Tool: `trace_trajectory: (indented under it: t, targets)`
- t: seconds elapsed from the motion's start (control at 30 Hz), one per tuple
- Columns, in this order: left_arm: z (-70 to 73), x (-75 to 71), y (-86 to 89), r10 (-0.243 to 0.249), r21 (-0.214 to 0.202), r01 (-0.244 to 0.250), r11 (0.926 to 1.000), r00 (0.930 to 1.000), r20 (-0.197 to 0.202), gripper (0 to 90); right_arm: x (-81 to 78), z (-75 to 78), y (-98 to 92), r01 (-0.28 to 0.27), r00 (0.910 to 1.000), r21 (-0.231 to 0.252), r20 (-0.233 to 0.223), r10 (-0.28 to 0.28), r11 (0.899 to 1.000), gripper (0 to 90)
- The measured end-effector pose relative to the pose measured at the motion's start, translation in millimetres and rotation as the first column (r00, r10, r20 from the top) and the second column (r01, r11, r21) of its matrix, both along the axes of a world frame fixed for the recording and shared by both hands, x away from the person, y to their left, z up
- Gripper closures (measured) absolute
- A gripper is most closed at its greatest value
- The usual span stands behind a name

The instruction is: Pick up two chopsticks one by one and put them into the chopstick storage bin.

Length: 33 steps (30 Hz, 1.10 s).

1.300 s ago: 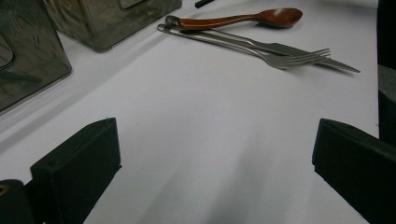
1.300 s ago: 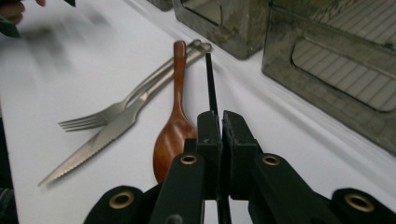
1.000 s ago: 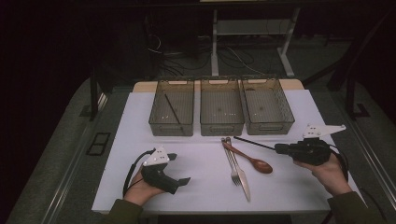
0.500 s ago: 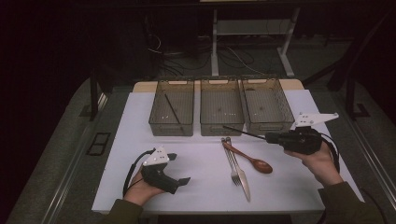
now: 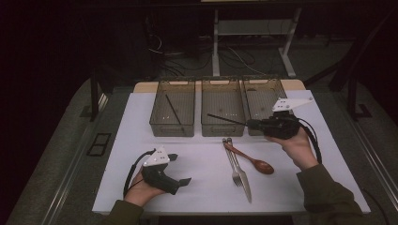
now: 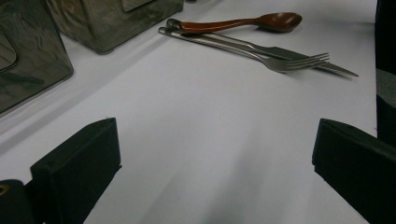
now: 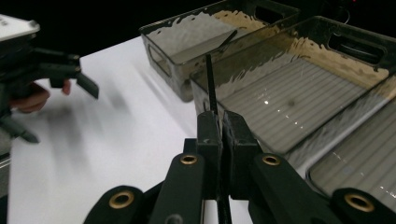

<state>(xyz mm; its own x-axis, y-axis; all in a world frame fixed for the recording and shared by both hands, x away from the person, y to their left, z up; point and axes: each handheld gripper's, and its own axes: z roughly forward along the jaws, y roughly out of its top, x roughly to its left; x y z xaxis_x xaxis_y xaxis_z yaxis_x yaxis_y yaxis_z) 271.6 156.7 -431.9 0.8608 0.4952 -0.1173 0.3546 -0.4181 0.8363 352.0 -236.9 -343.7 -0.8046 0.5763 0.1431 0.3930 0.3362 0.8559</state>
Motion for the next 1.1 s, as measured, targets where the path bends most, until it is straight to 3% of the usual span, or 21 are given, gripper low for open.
trace_trajectory:
  t: [0.63,1.1]
  targets:
    - [1.0,0.1,0.6,-0.003,-0.009,0.003,1.0,1.0,-0.006,0.1,59.0,-0.2,80.9,0.065,0.9978,-0.029,0.005,-0.065,0.997,85.1]
    - [1.3,0.2,0.7,-0.004,-0.018,0.004,0.9998,1.0,-0.004,0.1,95.5,-2.7,143.5,0.072,0.9974,-0.071,-0.004,-0.072,0.995,85.1]
